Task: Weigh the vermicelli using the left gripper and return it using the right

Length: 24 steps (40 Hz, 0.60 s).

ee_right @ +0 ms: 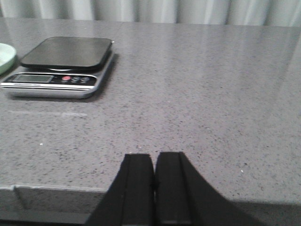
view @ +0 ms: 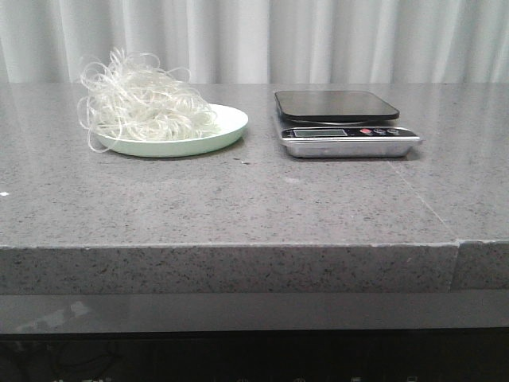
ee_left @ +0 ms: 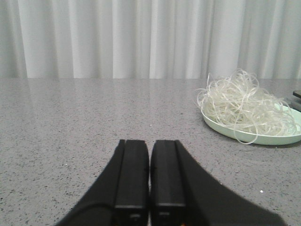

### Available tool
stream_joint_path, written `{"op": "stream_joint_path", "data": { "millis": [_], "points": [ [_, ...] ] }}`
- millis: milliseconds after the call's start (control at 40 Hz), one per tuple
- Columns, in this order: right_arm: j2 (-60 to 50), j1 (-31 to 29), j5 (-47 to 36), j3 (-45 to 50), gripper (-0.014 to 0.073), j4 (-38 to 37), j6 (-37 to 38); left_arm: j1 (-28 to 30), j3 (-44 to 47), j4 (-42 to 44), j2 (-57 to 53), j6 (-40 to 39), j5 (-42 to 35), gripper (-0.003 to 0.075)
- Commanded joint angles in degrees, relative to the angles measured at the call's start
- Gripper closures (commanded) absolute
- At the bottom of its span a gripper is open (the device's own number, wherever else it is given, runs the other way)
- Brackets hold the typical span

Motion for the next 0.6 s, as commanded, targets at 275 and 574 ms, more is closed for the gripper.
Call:
{"op": "stream_joint_path", "data": {
  "millis": [275,574],
  "points": [
    [-1.23,-1.37,-20.55,8.30,0.0421,0.98,0.10,-0.43,2.25,-0.38,-1.36,-0.10,-5.00,0.0566],
    [-1.23,-2.77,-21.46,8.36,0.0421,2.69,0.14,-0.43,2.25,-0.38,-1.36,-0.10,-5.00,0.0566]
  ]
}}
